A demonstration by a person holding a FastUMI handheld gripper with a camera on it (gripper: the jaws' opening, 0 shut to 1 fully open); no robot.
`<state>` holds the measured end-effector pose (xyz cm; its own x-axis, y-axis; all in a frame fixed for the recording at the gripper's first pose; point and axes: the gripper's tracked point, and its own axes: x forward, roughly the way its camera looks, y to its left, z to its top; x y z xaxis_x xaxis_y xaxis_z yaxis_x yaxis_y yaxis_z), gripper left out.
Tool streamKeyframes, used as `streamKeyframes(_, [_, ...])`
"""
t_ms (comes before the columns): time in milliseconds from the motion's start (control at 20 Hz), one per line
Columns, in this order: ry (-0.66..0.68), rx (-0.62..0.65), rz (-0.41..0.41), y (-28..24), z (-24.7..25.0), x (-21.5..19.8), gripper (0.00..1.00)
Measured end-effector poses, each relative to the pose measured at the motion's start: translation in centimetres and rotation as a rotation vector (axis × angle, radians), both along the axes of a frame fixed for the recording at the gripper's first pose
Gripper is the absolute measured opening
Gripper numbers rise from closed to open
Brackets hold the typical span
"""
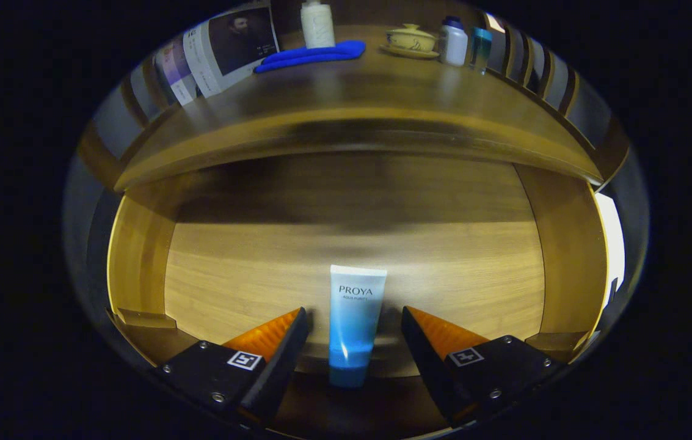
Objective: Pull open the drawer, take out the items inside it, and place them on the countertop above the cabinet.
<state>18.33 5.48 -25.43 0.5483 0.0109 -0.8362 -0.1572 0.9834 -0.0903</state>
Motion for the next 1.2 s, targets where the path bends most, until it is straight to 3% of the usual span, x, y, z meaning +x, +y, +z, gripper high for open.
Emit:
streamKeyframes(150, [0.034,-0.017,0.005,-0.1,-0.9,-0.6,0.93])
streamKeyframes(350, [0.054,-0.065,0.032,-0.7,-2.0,-1.2,0.80])
streamKeyframes(500, [0.056,-0.058,0.038,-0.9,-1.8,-1.3,0.52])
streamKeyframes(700, [0.004,-0.002,0.024,-0.9,-1.4,-1.0,0.41])
streamKeyframes(850, [-0.082,0.044,-0.004,-1.3,-0.1,-0.6,0.40])
streamKeyframes(1200, [-0.307,0.078,0.025,-1.7,6.1,0.4,0.39])
